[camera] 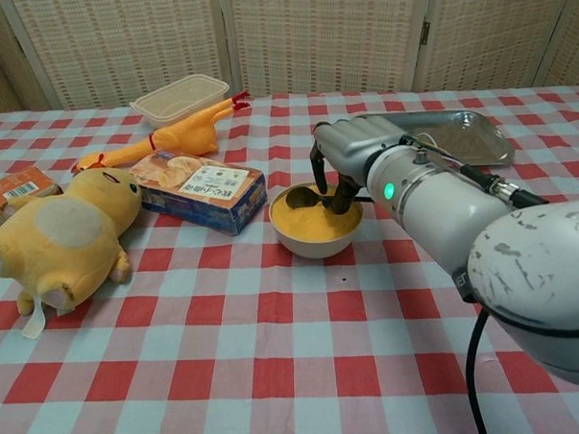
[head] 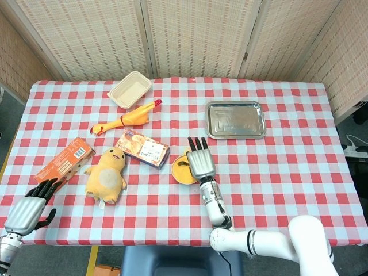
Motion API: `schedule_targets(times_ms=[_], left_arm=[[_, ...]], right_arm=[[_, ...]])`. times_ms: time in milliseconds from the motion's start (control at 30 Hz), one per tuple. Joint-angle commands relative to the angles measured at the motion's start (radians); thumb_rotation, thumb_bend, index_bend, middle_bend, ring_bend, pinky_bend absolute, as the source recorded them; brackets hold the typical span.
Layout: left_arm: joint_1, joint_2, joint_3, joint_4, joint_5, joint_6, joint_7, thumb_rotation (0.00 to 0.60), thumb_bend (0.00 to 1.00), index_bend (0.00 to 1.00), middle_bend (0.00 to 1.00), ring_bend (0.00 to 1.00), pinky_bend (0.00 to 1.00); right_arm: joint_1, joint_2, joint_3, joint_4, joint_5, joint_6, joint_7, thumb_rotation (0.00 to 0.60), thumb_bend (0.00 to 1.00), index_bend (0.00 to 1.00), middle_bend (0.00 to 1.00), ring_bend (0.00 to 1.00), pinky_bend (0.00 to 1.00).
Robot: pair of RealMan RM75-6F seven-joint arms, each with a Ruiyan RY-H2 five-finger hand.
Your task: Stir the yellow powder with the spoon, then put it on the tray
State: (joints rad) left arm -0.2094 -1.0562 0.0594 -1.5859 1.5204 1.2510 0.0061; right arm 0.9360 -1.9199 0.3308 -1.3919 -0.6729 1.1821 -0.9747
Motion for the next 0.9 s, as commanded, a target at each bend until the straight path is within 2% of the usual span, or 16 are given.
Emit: schedule_targets(times_ms=[33,233,467,667,900], left_arm=[[0.002,0.001,0.0,-0.001,0.002,0.003,-0.001,0.6,0.49,0.0,0.0,0.0,0.2],[0.005,0.0,0.0,-0.006,0.001,0.008,0.013,0.6,0.49,0.0,0.0,0.0,0.2],[0.008,-0.003,0.0,-0.013,-0.003,0.009,0.03,0.6,0.49,0.0,0.0,0.0,0.2],[0.001,-0.009,0.002,-0.01,-0.005,-0.007,0.039,0.6,0.49,0.0,0.0,0.0,0.2],[-0.003,-0.015,0.0,-0.012,-0.01,-0.016,0.055,0.6,0.49,0.0,0.0,0.0,0.2]], right_arm=[[-0.008,0.022,-0.022,-0.043,-0.006,0.02,-0.021,0.6,0.32,0.46,0.03,0.0,0.03],[-0.027,0.074,-0.043,-0.127,0.006,0.048,-0.048,0.6,0.32,0.41,0.03,0.0,0.03],[-0.09,0.144,-0.065,-0.202,-0.046,0.083,0.051,0.6,0.32,0.44,0.03,0.0,0.03],[-0.13,0.232,-0.056,-0.242,0.041,0.033,0.098,0.6,0.32,0.47,0.03,0.0,0.03],[-0.114,0.271,-0.044,-0.252,0.14,-0.051,0.114,0.6,0.32,0.48,0.03,0.0,0.03]])
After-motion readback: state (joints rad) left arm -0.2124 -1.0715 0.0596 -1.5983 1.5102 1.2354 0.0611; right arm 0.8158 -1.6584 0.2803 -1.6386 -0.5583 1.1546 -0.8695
